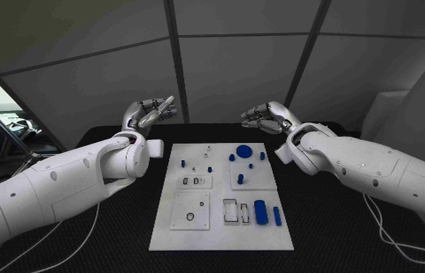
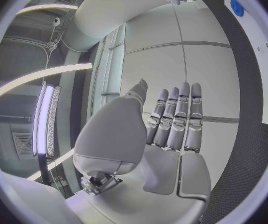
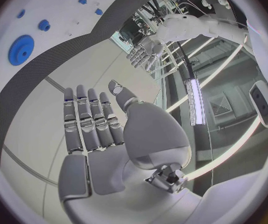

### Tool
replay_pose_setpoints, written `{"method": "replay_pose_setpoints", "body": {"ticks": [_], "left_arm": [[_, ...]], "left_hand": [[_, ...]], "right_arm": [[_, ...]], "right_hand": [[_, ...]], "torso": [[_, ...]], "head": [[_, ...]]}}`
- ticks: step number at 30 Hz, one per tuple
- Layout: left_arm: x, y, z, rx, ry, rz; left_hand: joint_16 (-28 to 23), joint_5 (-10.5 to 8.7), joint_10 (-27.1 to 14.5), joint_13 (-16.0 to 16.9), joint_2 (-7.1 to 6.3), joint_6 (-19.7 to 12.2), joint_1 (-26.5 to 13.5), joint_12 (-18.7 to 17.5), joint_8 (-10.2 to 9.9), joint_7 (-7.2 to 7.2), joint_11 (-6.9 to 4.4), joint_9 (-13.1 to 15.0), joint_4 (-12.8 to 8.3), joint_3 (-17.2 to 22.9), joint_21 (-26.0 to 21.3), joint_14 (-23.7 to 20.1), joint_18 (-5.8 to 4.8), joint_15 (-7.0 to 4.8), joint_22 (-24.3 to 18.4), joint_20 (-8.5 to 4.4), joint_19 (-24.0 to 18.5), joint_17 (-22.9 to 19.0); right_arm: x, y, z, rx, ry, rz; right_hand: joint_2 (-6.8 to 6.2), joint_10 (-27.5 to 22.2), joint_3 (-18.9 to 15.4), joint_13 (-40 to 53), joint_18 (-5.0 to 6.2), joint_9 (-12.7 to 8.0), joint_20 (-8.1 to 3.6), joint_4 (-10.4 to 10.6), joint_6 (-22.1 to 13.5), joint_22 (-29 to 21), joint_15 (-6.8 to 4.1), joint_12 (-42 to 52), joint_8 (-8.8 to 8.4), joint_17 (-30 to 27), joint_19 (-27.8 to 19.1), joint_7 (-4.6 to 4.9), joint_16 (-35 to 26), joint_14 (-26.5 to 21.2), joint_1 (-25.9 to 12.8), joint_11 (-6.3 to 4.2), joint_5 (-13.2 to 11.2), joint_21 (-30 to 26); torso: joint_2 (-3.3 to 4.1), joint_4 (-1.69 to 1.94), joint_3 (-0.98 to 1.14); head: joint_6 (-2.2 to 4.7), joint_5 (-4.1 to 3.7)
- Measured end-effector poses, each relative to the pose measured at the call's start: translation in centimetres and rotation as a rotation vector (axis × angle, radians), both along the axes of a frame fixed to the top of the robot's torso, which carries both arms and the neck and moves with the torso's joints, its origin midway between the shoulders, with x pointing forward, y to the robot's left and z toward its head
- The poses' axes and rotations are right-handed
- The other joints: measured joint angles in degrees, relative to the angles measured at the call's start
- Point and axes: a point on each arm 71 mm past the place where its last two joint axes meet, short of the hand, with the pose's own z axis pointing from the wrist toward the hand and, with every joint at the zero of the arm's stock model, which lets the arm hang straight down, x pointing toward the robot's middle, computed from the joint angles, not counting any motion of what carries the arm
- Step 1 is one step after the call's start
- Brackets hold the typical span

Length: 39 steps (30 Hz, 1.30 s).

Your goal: Assemble the parts on the task board

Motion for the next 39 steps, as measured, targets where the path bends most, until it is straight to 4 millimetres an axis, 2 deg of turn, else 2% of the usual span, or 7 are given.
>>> {"method": "replay_pose_setpoints", "body": {"ticks": [2, 5, 7, 15, 18, 26, 39], "left_arm": [[-0.3, 0.2, 0.2, 0.001, -0.005, -0.013], [-0.9, 0.2, 0.5, 0.002, -0.014, -0.041], [-1.3, 0.1, 0.8, 0.002, -0.019, -0.060], [-3.3, -0.6, 1.8, 0.001, -0.035, -0.140], [-3.9, -1.1, 2.1, -0.004, -0.039, -0.167], [-4.8, -2.2, 2.5, -0.014, -0.043, -0.215], [-5.1, -2.6, 2.7, -0.019, -0.040, -0.240]], "left_hand": [[0.0, 0.00, 1.6, 0.0, -0.12, 1.0, 0.1, 0.0, 0.0, -0.46, -0.53, -0.2, -0.7, 0.1, 0.7, 1.9, -3.58, -0.61, 0.2, -0.57, 1.2, 0.5], [0.2, 0.00, 3.5, 0.0, -0.19, 2.2, 0.6, 0.0, 0.0, -0.95, -1.11, -0.4, -1.2, 0.3, 1.2, 3.7, -3.35, -1.28, 0.4, -1.32, 2.3, 1.0], [0.2, 0.00, 4.3, 0.0, -0.19, 2.8, 0.6, -0.1, 0.0, -0.94, -1.42, -0.5, -1.7, 0.5, 1.6, 4.5, -0.32, -1.56, 0.5, -1.53, 3.0, 1.4], [0.1, 0.00, 4.7, 0.0, -0.42, 2.9, 0.9, -0.9, -0.7, -1.11, -1.53, -0.6, -2.1, 0.5, 2.2, 5.1, -0.34, -1.87, 0.6, -1.82, 3.8, 1.9], [-0.4, 0.00, 4.7, 0.0, -0.42, 2.9, 0.9, -1.4, -1.0, -1.11, -1.53, -0.7, -2.1, 0.5, 2.2, 5.1, -0.34, -1.87, 0.6, -1.82, 3.8, 1.9], [-1.1, 0.00, 4.7, 0.0, -0.42, 3.1, 0.9, -2.0, -1.2, -0.91, -1.53, -0.7, -2.1, 0.5, 2.2, 4.9, -0.34, -1.66, 0.6, -1.82, 3.8, 2.0], [-1.7, 0.00, 4.9, 0.0, -0.42, 3.1, 0.9, -2.3, -1.8, -0.91, -1.32, -0.7, -2.3, 0.4, 2.2, 4.4, -0.41, -1.25, 0.6, -1.82, 3.8, 2.0]], "right_arm": [[0.1, 0.0, 0.5, -0.046, -0.030, 0.011], [0.3, 0.1, 1.3, -0.126, -0.075, 0.032], [0.4, 0.3, 1.8, -0.174, -0.096, 0.045], [-0.1, 1.7, 2.3, -0.415, -0.149, 0.108], [-0.3, 2.2, 2.2, -0.504, -0.164, 0.125], [-0.6, 3.2, 1.9, -0.693, -0.193, 0.146], [-0.6, 3.9, 1.5, -0.825, -0.210, 0.146]], "right_hand": [[-0.30, 1.8, 0.7, 0.0, -0.01, 0.0, -0.51, -0.3, 1.4, 0.2, -0.54, -0.5, 0.00, 0.1, 1.6, -0.24, 0.0, 2.2, 0.3, -0.36, 0.0, 0.9], [-0.50, 4.2, 1.7, 0.1, -0.01, 0.0, -1.44, -0.5, 3.3, 0.8, -1.41, -1.0, -0.32, 0.5, 3.9, -0.65, 0.6, 5.4, 0.5, -0.94, 0.0, 2.4], [-0.78, 5.7, 2.2, 0.1, -0.01, 0.0, -2.16, -0.6, 4.4, 1.4, -2.12, -1.2, -0.52, 0.9, 5.6, -0.93, 0.8, 7.7, 0.7, -1.37, 0.0, 3.9], [-3.02, 10.6, 2.9, 0.3, -0.02, 0.0, -6.11, -0.5, 7.8, 6.7, -5.37, -2.7, -1.36, 4.1, 12.4, -2.40, 4.3, 19.1, 1.2, -3.31, 0.3, 13.7], [-4.98, 14.1, 3.4, 0.5, -0.02, 0.0, -8.80, 0.0, 10.8, 13.0, -7.81, -3.6, -2.18, 10.0, 16.1, -3.65, 11.6, 24.5, 0.9, -4.88, 0.9, 24.3], [-6.25, 12.2, 4.6, 0.4, -0.02, 0.0, -9.22, 1.1, 10.6, 17.2, -8.10, -3.8, -2.98, 15.9, 15.9, -3.86, 19.7, 24.9, -0.4, -5.10, 0.3, 30.6], [-7.50, 9.7, 5.3, 0.8, -0.03, 0.0, -8.99, 2.6, 8.6, 30.6, -8.10, -3.8, -2.98, 21.9, 19.2, -3.86, 28.6, 24.9, -0.5, -4.51, 0.1, 42.0]], "torso": [[0.37, 0.14, -0.02], [1.14, 0.42, -0.03], [1.72, 0.63, -0.06], [4.45, 1.48, -0.27], [5.53, 1.87, -0.37], [7.66, 2.75, -0.53], [8.92, 3.05, -0.52]], "head": [[0.01, -0.14], [0.04, -0.40], [0.18, -0.63], [1.21, -1.51], [1.62, -1.97], [2.14, -2.74], [2.46, -2.97]]}}
